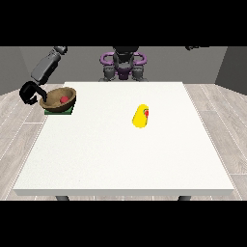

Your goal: Pick the cup and pour the ball into the bowl, then pick the bowl and place it on the pad

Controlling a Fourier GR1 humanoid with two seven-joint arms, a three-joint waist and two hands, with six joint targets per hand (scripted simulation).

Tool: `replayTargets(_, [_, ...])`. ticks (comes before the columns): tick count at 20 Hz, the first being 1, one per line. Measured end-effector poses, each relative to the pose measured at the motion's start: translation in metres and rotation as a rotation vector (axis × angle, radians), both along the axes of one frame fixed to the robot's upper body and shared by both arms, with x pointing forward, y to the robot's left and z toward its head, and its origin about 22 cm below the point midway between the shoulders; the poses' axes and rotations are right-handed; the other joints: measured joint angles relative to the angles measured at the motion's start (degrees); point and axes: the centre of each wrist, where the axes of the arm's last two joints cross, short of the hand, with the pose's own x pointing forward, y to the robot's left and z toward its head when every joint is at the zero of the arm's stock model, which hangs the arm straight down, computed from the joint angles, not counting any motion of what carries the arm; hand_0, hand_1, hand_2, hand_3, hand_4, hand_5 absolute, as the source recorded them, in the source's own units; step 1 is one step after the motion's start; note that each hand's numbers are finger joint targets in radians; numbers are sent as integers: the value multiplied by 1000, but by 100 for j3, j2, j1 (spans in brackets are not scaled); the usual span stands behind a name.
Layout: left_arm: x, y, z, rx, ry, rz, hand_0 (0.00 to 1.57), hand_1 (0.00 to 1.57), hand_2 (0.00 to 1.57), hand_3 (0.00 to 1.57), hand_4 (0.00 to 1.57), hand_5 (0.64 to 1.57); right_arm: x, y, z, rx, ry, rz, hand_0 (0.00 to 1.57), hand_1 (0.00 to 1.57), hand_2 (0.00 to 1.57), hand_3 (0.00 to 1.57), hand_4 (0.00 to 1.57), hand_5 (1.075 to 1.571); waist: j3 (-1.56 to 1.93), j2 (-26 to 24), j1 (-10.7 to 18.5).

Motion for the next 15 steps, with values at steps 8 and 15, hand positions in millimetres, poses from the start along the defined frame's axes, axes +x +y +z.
replayTargets(8, [-26, -3, 9, -6, -47, 2, 0, 0, 0, 0, 0, 1566, -4, -19, 33, -14, -81, -46, 383, 383, 312, 147, 0, 1422, -3, 216, 2])
replayTargets(15, [-19, 4, -13, -25, 20, 11, 0, 0, 0, 0, 0, 1566, -1, -27, 69, 24, -98, 24, 379, 379, 120, 409, 315, 1374, -15, -162, -168])
